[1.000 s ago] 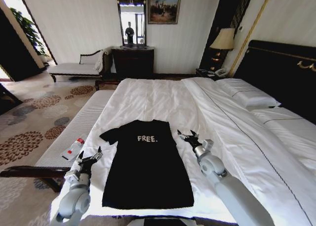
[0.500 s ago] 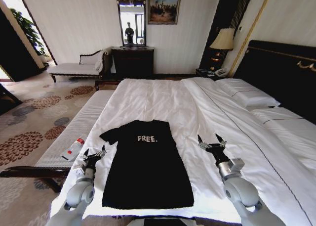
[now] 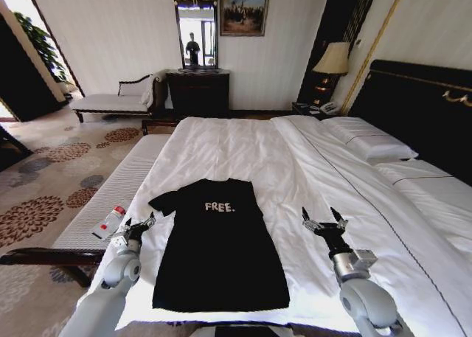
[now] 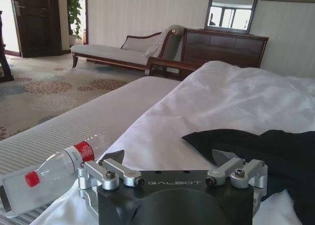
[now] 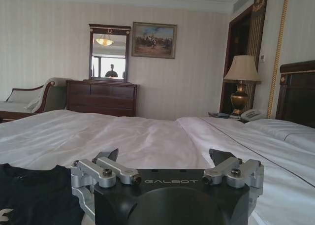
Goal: Fold the clothes on the bed.
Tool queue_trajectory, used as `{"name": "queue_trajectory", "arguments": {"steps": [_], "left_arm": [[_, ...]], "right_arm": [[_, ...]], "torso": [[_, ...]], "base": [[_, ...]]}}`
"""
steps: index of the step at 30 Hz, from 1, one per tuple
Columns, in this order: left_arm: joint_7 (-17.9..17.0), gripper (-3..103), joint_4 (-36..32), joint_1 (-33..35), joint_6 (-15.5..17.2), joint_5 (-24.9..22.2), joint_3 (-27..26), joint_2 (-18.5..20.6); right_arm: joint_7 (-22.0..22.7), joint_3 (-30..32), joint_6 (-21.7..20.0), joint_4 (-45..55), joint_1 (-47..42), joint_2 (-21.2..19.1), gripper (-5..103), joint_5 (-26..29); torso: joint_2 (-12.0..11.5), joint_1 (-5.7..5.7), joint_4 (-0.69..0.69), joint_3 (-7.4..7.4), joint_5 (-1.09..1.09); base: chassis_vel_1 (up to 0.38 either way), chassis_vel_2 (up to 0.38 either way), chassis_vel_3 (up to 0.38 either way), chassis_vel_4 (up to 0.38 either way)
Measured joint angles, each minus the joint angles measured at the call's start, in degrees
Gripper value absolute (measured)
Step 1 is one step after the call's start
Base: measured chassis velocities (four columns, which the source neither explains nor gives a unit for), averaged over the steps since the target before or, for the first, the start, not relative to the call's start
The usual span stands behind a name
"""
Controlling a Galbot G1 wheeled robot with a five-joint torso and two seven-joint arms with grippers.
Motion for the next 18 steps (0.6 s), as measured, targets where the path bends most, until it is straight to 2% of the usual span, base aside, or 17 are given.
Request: {"name": "queue_trajectory", "arguments": {"steps": [5, 9, 10, 18], "left_arm": [[0.0, 100, 2.0, -1.5, 0.1, -1.5, -0.6, -0.1], [0.2, 100, 3.7, -4.4, 0.1, -3.0, 0.6, -0.4], [0.2, 103, 4.0, -5.1, 0.1, -3.3, 0.9, -0.5], [1.5, 97, 8.5, -11.7, 0.8, -6.6, 3.6, -1.0]], "right_arm": [[0.0, 0.3, -0.1, -0.1, 0.2, -1.4, 100, 1.0], [0.0, 0.8, -0.1, 0.2, -0.6, -1.4, 100, 1.3], [0.0, 0.9, -0.1, 0.3, -0.7, -1.3, 100, 1.3], [0.0, 2.3, -0.5, 1.1, -2.0, -1.4, 100, 1.7]], "torso": [[0.0, 0.0, 0.02, 0.0, 0.0], [0.0, 0.0, -0.03, 0.0, 0.0], [0.0, 0.0, -0.03, 0.0, -0.01], [0.0, 0.0, -0.01, 0.0, 0.01]], "base": [[0.0, 0.0, 0.0, 0.0], [0.0, 0.0, 0.0, 0.0], [0.0, 0.0, 0.0, 0.0], [0.0, 0.0, 0.0, 0.0]]}}
